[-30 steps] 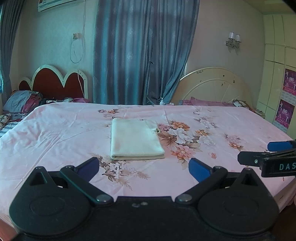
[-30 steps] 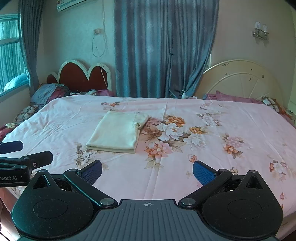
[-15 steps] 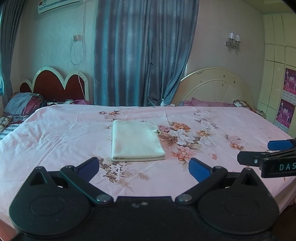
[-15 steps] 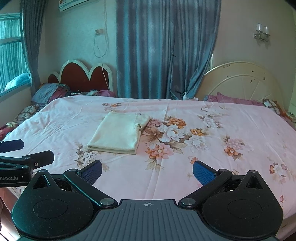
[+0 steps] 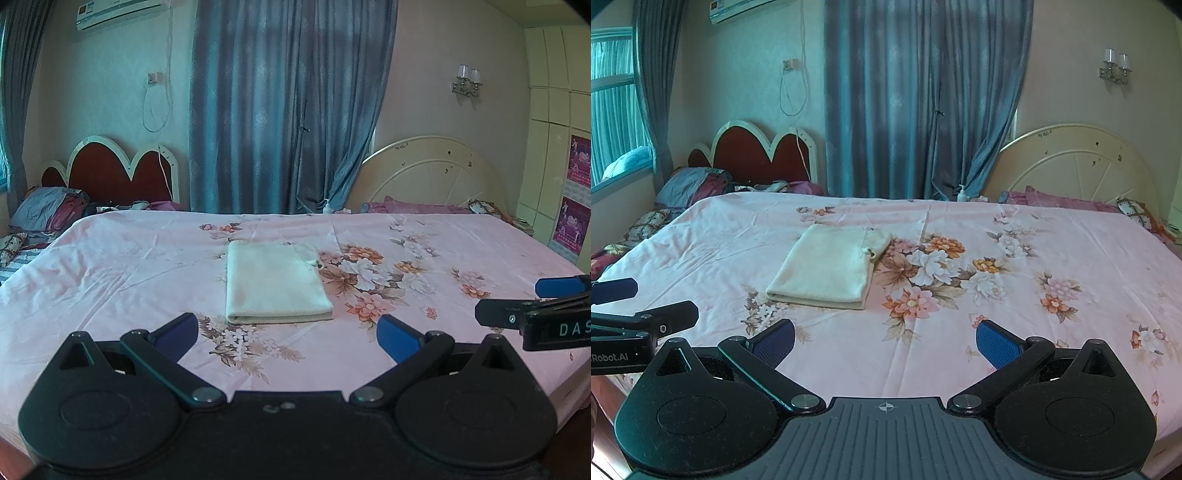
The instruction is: Fold small clothes
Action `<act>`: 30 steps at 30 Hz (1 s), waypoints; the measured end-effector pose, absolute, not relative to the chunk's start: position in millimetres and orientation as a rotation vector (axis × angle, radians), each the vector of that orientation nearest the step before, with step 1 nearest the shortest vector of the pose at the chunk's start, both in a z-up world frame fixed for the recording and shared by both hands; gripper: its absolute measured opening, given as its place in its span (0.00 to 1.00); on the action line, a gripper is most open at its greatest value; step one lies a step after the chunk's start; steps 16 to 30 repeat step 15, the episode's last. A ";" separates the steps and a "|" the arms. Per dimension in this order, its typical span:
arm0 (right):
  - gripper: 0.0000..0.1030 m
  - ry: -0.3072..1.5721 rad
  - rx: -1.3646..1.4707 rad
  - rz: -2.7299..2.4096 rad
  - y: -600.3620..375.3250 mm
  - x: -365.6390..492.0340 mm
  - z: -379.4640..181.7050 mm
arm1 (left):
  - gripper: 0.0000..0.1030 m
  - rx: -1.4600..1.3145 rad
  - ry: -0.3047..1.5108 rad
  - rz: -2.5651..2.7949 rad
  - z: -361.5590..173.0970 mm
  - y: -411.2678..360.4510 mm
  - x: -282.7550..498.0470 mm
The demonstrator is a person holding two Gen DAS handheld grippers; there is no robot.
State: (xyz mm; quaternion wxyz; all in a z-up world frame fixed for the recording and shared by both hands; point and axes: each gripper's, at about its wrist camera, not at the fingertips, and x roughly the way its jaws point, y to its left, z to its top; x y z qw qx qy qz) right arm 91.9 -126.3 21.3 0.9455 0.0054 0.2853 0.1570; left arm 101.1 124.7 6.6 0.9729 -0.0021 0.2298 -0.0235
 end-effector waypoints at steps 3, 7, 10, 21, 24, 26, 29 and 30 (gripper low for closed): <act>1.00 0.580 0.010 0.320 -126.3 92.0 21.4 | 1.00 -0.004 0.462 -0.049 6.6 124.6 100.5; 1.00 0.581 0.011 0.319 -125.6 91.8 21.4 | 1.00 -0.006 0.462 -0.050 6.4 124.6 100.7; 1.00 0.582 0.010 0.318 -125.4 91.7 21.4 | 0.99 -0.004 0.456 -0.053 6.5 125.1 101.6; 1.00 0.584 0.006 0.320 -127.2 93.7 21.2 | 0.99 0.000 0.456 -0.049 5.3 124.3 104.2; 1.00 0.584 0.006 0.320 -127.2 93.7 21.2 | 0.99 0.000 0.456 -0.049 5.3 124.3 104.2; 1.00 0.584 0.006 0.320 -127.2 93.7 21.2 | 0.99 0.000 0.456 -0.049 5.3 124.3 104.2; 1.00 0.584 0.006 0.320 -127.2 93.7 21.2 | 0.99 0.000 0.456 -0.049 5.3 124.3 104.2; 1.00 0.584 0.006 0.320 -127.2 93.7 21.2 | 0.99 0.000 0.456 -0.049 5.3 124.3 104.2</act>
